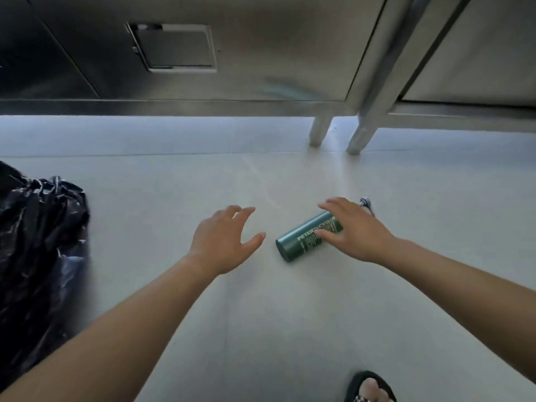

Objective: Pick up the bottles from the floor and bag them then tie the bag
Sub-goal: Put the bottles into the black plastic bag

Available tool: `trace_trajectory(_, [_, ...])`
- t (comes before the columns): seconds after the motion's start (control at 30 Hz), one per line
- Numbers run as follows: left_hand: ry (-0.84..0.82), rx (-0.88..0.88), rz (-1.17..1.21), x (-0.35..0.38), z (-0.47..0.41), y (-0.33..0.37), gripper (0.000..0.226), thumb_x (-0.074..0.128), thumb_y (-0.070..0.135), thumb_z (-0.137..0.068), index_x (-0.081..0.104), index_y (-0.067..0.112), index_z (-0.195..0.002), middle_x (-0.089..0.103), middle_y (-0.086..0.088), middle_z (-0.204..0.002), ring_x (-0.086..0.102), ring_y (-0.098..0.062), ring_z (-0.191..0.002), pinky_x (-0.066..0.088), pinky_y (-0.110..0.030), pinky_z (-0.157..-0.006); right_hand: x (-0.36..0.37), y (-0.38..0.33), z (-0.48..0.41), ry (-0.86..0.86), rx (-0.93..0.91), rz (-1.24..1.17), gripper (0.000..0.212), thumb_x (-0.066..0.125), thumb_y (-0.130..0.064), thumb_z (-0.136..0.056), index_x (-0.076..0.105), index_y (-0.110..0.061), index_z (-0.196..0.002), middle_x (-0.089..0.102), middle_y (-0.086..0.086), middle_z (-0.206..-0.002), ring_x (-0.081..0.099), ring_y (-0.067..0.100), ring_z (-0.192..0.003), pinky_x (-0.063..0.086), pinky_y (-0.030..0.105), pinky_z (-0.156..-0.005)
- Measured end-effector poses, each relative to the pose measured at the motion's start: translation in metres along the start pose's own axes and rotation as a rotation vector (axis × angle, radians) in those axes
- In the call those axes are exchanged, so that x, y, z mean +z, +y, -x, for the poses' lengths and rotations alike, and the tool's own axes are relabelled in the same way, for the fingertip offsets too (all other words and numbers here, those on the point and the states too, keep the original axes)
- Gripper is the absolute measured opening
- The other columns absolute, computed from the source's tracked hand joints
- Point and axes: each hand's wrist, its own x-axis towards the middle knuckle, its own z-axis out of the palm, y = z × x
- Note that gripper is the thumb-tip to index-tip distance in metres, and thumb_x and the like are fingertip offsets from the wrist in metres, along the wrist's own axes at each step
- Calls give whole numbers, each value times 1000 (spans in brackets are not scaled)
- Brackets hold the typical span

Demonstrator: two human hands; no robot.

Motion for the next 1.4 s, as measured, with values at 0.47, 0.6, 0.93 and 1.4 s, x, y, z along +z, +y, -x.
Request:
trace_trajectory(0.47, [-200,-300,32,104,14,-20,71,46,59,-86,21,32,-147,13,-4,-158,12,-24,-145,26,-42,-113,82,26,-27,-33,-62,15,51,42,-61,-84,51,-31,-124,44,-3,-135,25,20,-136,0,68,-107])
trace_trajectory(0.6, [-244,-291,21,118,28,-23,79,43,65,-84,6,36,-148,-6,1,-160,-2,-22,-147,21,-44,-115,85,28,-15,-44,-206,-61,43,47,-60,-83,64,-29,-107,53,-3,-124,34,18,-131,-4,64,-109])
trace_trajectory(0.93, [-235,-308,16,127,32,-18,81,41,64,-85,0,34,-148,-15,1,-159,-9,-23,-146,17,-49,-115,96,22,12,258,269,-419,68,69,-43,-78,43,-19,-136,20,7,-152,16,24,-140,20,39,-113])
trace_trajectory(1.4, [-254,-261,-32,128,36,-26,80,42,60,-87,-2,34,-148,-15,-1,-159,-9,-24,-146,15,-45,-116,108,3,1,74,236,-517,101,71,-53,-69,12,-30,-147,13,-4,-151,31,15,-135,35,25,-96])
